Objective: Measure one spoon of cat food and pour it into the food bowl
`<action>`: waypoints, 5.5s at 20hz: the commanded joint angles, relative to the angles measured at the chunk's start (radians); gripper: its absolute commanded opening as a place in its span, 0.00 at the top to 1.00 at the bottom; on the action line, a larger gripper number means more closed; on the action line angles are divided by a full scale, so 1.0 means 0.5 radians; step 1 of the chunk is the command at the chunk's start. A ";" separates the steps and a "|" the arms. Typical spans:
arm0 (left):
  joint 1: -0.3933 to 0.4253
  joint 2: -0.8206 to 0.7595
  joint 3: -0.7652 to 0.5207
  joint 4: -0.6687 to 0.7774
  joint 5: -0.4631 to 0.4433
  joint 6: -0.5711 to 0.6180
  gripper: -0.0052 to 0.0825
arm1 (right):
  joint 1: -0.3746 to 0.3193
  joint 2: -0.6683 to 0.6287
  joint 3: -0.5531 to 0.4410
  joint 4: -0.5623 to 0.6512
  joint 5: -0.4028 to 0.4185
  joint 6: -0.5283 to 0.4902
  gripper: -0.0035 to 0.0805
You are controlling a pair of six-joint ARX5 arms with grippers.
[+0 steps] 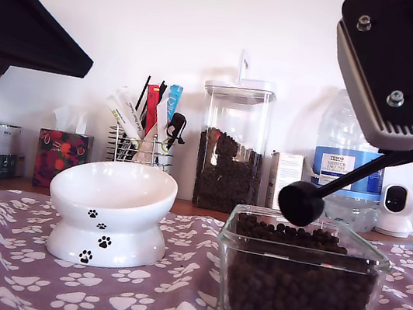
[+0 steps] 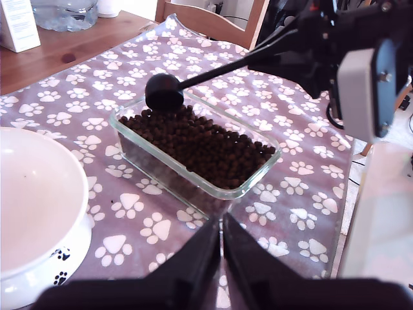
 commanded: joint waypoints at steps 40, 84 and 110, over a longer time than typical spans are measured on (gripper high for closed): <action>-0.005 0.008 -0.004 0.015 0.059 -0.006 0.96 | 0.019 0.031 0.086 -0.593 -0.646 1.852 0.97; -0.005 0.008 -0.004 0.000 0.052 -0.006 0.96 | -0.906 0.031 0.110 -0.566 -2.101 3.055 0.97; -0.005 0.008 -0.004 -0.001 0.052 -0.006 0.96 | -0.909 0.031 0.110 -0.695 -2.088 2.947 0.83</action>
